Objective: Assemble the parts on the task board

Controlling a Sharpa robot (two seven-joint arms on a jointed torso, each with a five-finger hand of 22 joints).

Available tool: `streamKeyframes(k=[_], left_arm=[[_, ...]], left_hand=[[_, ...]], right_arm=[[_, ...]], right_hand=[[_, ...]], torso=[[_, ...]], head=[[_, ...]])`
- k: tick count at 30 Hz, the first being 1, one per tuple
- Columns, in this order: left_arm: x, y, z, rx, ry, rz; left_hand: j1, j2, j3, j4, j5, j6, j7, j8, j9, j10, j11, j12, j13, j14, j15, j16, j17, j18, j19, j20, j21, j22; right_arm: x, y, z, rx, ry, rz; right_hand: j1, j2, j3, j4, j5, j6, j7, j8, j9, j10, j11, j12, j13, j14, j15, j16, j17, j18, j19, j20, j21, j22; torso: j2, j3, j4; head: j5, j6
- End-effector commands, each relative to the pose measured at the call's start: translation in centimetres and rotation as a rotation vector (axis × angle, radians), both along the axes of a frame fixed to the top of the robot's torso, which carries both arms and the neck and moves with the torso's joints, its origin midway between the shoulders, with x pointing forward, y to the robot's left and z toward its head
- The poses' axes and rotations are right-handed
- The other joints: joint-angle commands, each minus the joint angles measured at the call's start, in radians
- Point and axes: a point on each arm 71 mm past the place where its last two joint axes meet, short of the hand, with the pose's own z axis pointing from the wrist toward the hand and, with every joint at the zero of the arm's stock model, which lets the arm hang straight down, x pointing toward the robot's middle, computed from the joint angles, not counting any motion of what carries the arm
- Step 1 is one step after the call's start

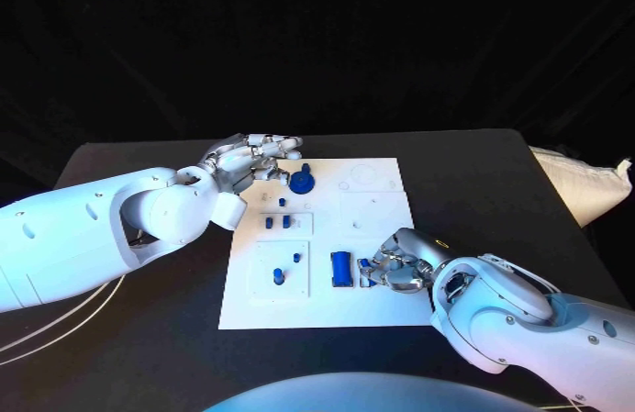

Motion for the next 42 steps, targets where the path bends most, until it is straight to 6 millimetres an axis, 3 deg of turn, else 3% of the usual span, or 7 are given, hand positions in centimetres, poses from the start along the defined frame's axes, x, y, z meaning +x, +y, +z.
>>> streamKeyframes(k=[1,27,31,33,35,39,42], left_arm=[[-0.17,-0.37,0.12,-0.016,-0.002,-0.026],[-0.26,-0.49,0.1,-0.016,0.005,-0.04],[-0.25,-0.45,0.09,-0.016,0.005,-0.04],[-0.24,-0.45,0.09,-0.016,0.006,-0.04],[-0.23,-0.45,0.08,-0.016,0.006,-0.04],[-0.22,-0.46,0.07,-0.015,0.006,-0.041],[-0.2,-0.43,0.06,-0.014,0.007,-0.04]], left_hand=[[0.011,-0.001,-0.004,-0.001,-0.003,-0.006,0.0,0.004,-0.002,-0.007,0.0,0.003,0.001,-0.005,0.003,0.0,-0.001,0.011,0.008,0.002,-0.005,-0.001],[0.012,0.0,-0.006,-0.002,-0.003,-0.006,0.0,0.005,-0.002,-0.009,0.001,0.005,0.001,-0.008,0.003,-0.002,-0.007,0.011,0.008,0.002,-0.006,-0.001],[0.012,0.0,-0.006,-0.002,-0.003,-0.006,0.0,0.005,-0.002,-0.009,0.001,0.005,0.001,-0.008,0.003,-0.002,-0.007,0.011,0.008,0.002,-0.006,-0.001],[0.012,0.0,-0.006,-0.002,-0.003,-0.006,0.0,0.005,-0.002,-0.009,0.001,0.005,0.001,-0.008,0.003,-0.002,-0.007,0.011,0.008,0.002,-0.006,-0.001],[0.012,0.0,-0.006,-0.002,-0.003,-0.006,0.0,0.005,-0.002,-0.009,0.001,0.005,0.001,-0.008,0.003,-0.002,-0.007,0.011,0.008,0.002,-0.006,-0.001],[0.012,0.0,-0.006,-0.002,-0.003,-0.006,0.0,0.005,-0.002,-0.009,0.001,0.005,0.001,-0.008,0.003,-0.002,-0.007,0.011,0.008,0.002,-0.006,-0.001],[0.012,0.0,-0.006,-0.001,-0.003,-0.007,0.001,0.005,-0.002,-0.009,0.001,0.005,0.001,-0.008,0.003,-0.002,-0.008,0.011,0.008,0.002,-0.007,-0.001]], right_arm=[[-0.02,0.11,-0.36,-0.054,0.036,0.029],[0.33,0.74,-0.55,-0.069,0.025,0.047],[0.28,0.81,-0.48,-0.069,0.021,0.05],[0.27,0.81,-0.44,-0.067,0.018,0.05],[0.27,0.81,-0.38,-0.062,0.013,0.046],[0.2,0.87,-0.2,-0.054,0.002,0.045],[0.08,0.94,-0.01,-0.055,-0.009,0.051]], right_hand=[[-0.011,0.003,-0.007,0.003,0.005,0.007,-0.002,0.005,0.001,0.009,-0.001,0.007,0.006,0.061,-0.007,0.005,0.015,-0.01,0.02,-0.004,0.005,0.13],[-0.046,0.011,-0.057,0.029,0.013,0.013,-0.004,0.004,0.008,0.014,-0.002,0.013,0.02,0.061,-0.008,0.01,0.021,-0.01,0.021,-0.005,0.006,0.132],[-0.063,0.012,-0.094,0.047,0.052,0.015,-0.005,0.003,0.012,0.016,-0.003,0.014,0.027,0.062,-0.008,0.012,0.025,-0.01,0.021,-0.006,0.006,0.133],[-0.074,0.007,-0.113,0.056,0.064,0.015,-0.004,0.002,0.013,0.016,-0.002,0.014,0.029,0.061,-0.008,0.012,0.025,-0.01,0.021,-0.006,0.006,0.133],[-0.1,-0.008,-0.158,0.078,0.105,0.015,-0.005,0.0,0.014,0.015,-0.003,0.009,0.03,0.061,-0.008,0.01,0.023,-0.01,0.02,-0.006,0.005,0.132],[-0.146,-0.003,-0.221,0.085,0.099,0.016,-0.006,-0.003,0.018,0.015,-0.003,0.008,0.035,0.06,-0.008,0.008,0.023,-0.01,0.02,-0.006,0.005,0.132],[-0.154,0.0,-0.233,0.085,0.097,0.016,-0.006,-0.003,0.018,0.015,-0.003,0.005,0.035,0.06,-0.008,0.007,0.021,-0.01,0.019,-0.006,0.004,0.131]], torso=[[0.0,0.0007,0.0007],[0.001,0.0011,0.0001],[0.0,0.0008,-0.0002],[0.0,0.001,-0.0002],[0.0,0.0016,-0.0003],[0.0,0.0016,0.0009],[0.0,0.0016,-0.0002]], head=[[0.001,-0.001],[0.0,-0.003],[0.0,-0.004],[0.0,-0.004],[0.002,-0.005],[0.001,-0.004],[0.003,-0.004]])
